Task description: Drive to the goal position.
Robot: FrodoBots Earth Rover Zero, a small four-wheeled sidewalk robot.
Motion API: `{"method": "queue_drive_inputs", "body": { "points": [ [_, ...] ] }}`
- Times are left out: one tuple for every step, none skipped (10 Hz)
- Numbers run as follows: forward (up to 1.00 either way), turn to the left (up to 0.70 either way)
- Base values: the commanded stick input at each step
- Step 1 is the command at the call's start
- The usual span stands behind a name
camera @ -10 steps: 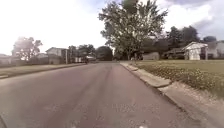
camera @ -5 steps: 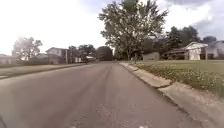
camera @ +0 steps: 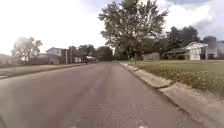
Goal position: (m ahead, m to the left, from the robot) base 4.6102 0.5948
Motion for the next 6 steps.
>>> {"method": "queue_drive_inputs", "body": {
  "points": [
    [0.08,0.00],
    [0.09,0.00],
    [0.07,0.00],
    [0.08,0.00],
    [0.07,0.00],
    [0.08,0.00]
  ]
}}
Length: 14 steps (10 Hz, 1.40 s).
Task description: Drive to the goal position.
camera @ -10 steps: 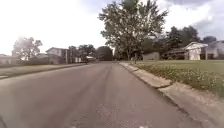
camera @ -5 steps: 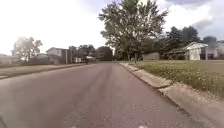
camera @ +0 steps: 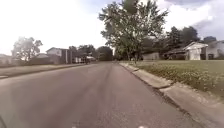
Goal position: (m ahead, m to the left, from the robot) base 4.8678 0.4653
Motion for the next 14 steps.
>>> {"method": "queue_drive_inputs", "body": {
  "points": [
    [0.08,0.00],
    [0.08,0.00],
    [0.11,0.00],
    [0.53,0.00],
    [1.00,0.00],
    [1.00,0.00],
    [1.00,0.00],
    [1.00,0.00],
    [1.00,0.00],
    [1.00,0.00],
    [1.00,0.00],
    [1.00,0.00],
    [1.00,0.00],
    [1.00,0.00]
  ]
}}
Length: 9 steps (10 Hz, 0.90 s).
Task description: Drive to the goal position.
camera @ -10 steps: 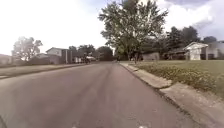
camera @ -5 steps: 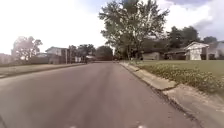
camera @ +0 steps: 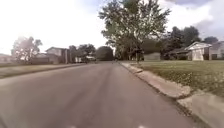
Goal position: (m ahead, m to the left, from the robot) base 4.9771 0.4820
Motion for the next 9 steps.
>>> {"method": "queue_drive_inputs", "body": {
  "points": [
    [1.00,0.00],
    [1.00,0.00],
    [1.00,0.00],
    [1.00,0.00],
    [1.00,0.00],
    [1.00,0.00],
    [1.00,0.00],
    [1.00,0.00],
    [1.00,0.00]
  ]
}}
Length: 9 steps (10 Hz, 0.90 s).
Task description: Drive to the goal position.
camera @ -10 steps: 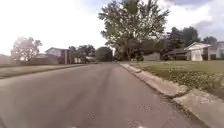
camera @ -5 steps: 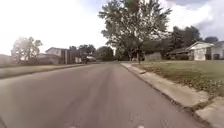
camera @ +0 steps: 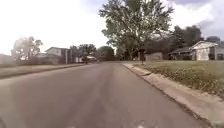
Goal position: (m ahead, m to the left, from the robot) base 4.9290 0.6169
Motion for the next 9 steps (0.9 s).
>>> {"method": "queue_drive_inputs", "body": {
  "points": [
    [1.00,0.00],
    [1.00,-0.26],
    [1.00,-0.17],
    [1.00,0.00],
    [1.00,0.00],
    [1.00,0.00],
    [1.00,0.00],
    [1.00,0.00],
    [1.00,0.00]
  ]
}}
